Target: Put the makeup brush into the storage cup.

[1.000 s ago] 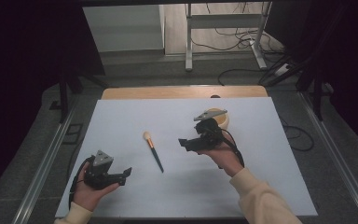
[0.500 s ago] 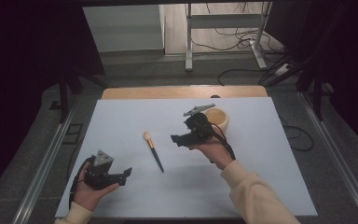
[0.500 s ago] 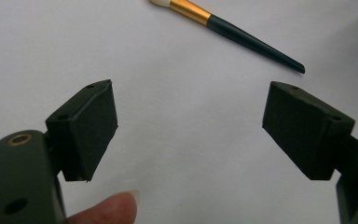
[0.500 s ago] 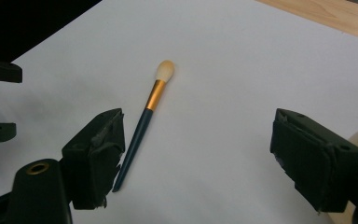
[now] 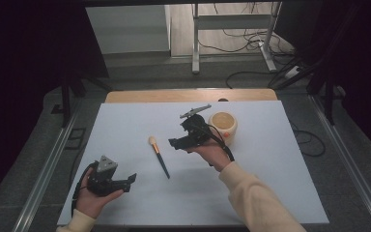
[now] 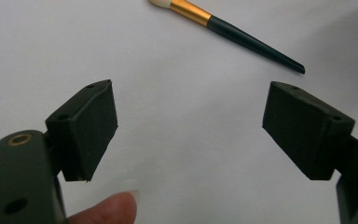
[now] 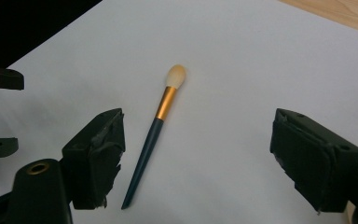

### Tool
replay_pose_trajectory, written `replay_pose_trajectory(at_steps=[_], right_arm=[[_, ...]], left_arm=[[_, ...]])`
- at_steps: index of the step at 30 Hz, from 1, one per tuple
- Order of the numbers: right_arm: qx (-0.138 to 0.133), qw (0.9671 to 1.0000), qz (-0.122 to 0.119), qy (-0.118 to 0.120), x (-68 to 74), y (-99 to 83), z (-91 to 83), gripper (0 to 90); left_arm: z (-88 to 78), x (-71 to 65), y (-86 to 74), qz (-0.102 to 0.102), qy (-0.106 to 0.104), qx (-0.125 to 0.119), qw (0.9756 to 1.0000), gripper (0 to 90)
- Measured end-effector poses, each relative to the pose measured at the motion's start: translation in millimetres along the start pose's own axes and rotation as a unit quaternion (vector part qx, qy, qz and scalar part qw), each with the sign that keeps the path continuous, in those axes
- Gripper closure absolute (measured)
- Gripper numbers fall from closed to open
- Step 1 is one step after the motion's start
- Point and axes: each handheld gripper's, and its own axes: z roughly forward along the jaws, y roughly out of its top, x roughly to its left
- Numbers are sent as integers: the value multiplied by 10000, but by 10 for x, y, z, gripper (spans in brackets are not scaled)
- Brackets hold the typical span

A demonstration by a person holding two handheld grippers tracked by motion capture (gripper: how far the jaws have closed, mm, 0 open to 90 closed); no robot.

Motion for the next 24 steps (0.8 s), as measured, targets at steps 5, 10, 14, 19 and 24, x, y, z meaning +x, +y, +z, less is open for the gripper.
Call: replay_pose_trajectory(at_steps=[5, 10, 14, 19, 24], right_arm=[[54, 10000, -45, 3, 23, 28, 76, 185], [102, 9999, -67, -67, 81, 68, 167, 193], [146, 9998, -88, -72, 102, 85, 217, 193], [255, 9997, -33, -52, 136, 113, 311, 195], [310, 9995, -58, -100, 164, 137, 420, 212]], left_arm=[[0, 3, -1, 0, -5, -1, 10000, 186], [-7, 11, -3, -9, -4, -12, 10000, 186], [-19, 28, -7, -44, 16, -33, 10000, 186], [-24, 28, -9, -28, 13, -44, 10000, 186], [-20, 30, -11, -20, 1, -33, 10000, 186]])
